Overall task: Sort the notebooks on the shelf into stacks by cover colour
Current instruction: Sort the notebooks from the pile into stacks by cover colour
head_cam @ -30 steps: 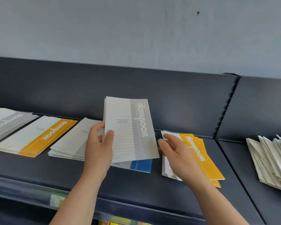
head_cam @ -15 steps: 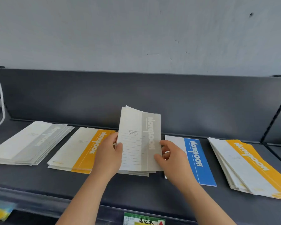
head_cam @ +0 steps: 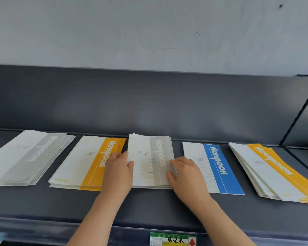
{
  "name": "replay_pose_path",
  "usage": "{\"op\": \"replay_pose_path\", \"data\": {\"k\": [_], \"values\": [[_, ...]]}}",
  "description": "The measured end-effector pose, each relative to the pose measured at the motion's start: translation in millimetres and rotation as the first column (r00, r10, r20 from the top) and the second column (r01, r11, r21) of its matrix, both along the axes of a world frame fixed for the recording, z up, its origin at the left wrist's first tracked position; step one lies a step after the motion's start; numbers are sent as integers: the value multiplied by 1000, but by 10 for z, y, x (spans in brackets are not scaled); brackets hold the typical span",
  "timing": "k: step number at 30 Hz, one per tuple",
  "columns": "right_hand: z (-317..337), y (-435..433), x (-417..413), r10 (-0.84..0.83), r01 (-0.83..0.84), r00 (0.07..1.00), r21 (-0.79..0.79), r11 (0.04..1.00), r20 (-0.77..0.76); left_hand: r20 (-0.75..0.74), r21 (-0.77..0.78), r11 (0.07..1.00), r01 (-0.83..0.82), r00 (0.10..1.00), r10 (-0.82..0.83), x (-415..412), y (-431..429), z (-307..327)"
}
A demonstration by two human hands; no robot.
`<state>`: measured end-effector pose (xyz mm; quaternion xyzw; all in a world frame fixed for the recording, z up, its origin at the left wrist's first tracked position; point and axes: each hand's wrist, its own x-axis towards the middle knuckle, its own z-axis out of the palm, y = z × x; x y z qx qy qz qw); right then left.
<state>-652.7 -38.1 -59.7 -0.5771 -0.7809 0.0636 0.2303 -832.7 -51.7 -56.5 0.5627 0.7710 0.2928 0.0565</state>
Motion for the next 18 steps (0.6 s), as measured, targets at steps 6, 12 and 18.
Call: {"op": "replay_pose_path", "data": {"k": [6,12,18], "values": [[113,-112,157,-34,37,997,55,998,-65,-83,101,991,88,993,-80,200,-109,172],[226,-252,632,-123,129,989,88,988,-79,-106,136,947,290,955,-277,735,-246,287],[304,-436,1453,-237,245,968,109,963,-76,-102,172,897,407,913,-395,1503,-251,287]]}}
